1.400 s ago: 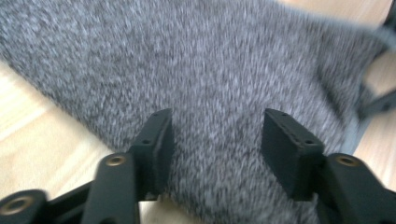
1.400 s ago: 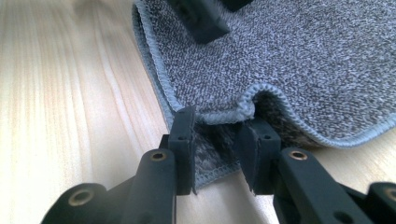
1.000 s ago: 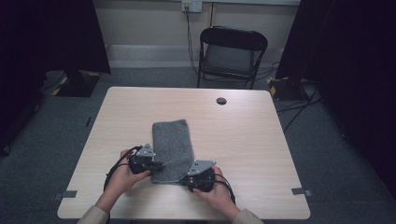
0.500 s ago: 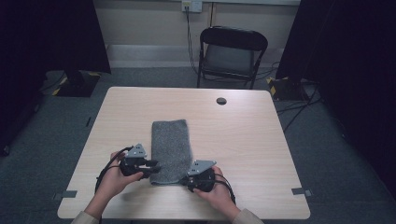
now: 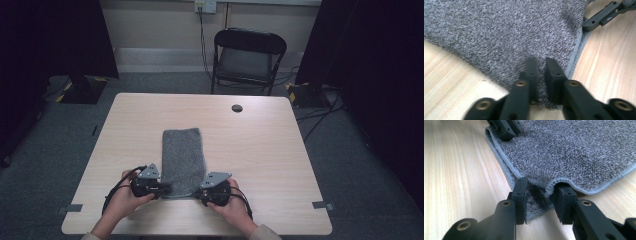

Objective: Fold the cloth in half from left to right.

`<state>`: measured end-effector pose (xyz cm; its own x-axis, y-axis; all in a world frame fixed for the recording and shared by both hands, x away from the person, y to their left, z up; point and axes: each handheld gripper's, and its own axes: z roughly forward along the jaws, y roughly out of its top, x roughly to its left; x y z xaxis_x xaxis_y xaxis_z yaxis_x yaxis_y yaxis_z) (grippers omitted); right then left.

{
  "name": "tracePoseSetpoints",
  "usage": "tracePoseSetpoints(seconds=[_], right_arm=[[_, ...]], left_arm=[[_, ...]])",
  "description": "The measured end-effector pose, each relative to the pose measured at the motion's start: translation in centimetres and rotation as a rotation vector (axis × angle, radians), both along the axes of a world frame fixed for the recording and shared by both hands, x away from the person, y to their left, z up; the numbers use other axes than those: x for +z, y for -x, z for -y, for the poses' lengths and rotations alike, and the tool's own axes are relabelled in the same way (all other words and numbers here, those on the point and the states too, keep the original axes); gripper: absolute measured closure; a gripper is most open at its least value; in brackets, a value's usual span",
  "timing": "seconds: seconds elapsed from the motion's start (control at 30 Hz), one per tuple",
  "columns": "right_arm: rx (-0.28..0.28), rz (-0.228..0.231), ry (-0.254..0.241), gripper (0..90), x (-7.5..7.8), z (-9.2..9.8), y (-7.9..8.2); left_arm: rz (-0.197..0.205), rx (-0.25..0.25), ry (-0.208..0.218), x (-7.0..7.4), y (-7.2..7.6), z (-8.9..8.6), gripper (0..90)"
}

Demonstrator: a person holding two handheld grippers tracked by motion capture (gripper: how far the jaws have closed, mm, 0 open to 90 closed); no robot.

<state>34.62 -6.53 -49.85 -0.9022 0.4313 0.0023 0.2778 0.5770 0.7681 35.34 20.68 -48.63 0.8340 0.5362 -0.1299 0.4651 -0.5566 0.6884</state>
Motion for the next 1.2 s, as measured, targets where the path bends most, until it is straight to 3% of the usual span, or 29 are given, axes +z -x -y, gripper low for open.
tracePoseSetpoints(seconds=[0.3,0.43,0.53,0.57,0.63,0.73,0.83,1.0,1.2], right_arm=[[-0.003,0.003,-0.001,63.7,0.0,0.1,-0.1],[-0.004,0.014,0.007,62.6,0.0,0.1,0.1],[-0.007,0.011,0.004,62.2,0.0,0.1,0.0],[-0.006,0.013,0.005,61.5,0.0,0.2,0.0],[-0.007,0.008,0.005,57.2,0.0,0.2,0.1],[-0.004,-0.006,0.004,49.0,0.2,0.6,0.5],[0.005,0.001,0.024,45.2,0.4,1.1,1.1],[-0.016,0.006,0.006,37.4,1.0,2.6,1.1],[-0.051,0.022,-0.012,29.7,2.7,3.4,-0.4]], left_arm=[[-0.020,0.001,0.028,0.7,0.1,-0.9,88.9],[-0.028,-0.016,0.027,0.6,0.4,-1.0,87.7],[-0.035,-0.002,0.018,0.6,0.4,-1.2,87.4],[-0.037,0.002,0.023,0.6,0.5,-1.3,85.3],[0.004,0.007,0.008,0.7,0.6,-1.3,70.0],[-0.001,0.044,0.011,0.8,0.7,-1.3,58.4],[0.039,0.040,-0.016,0.8,0.6,-1.3,46.5],[0.065,0.056,-0.007,0.7,0.4,-1.3,34.0],[0.068,0.062,0.031,1.3,-0.1,-1.5,22.4]])
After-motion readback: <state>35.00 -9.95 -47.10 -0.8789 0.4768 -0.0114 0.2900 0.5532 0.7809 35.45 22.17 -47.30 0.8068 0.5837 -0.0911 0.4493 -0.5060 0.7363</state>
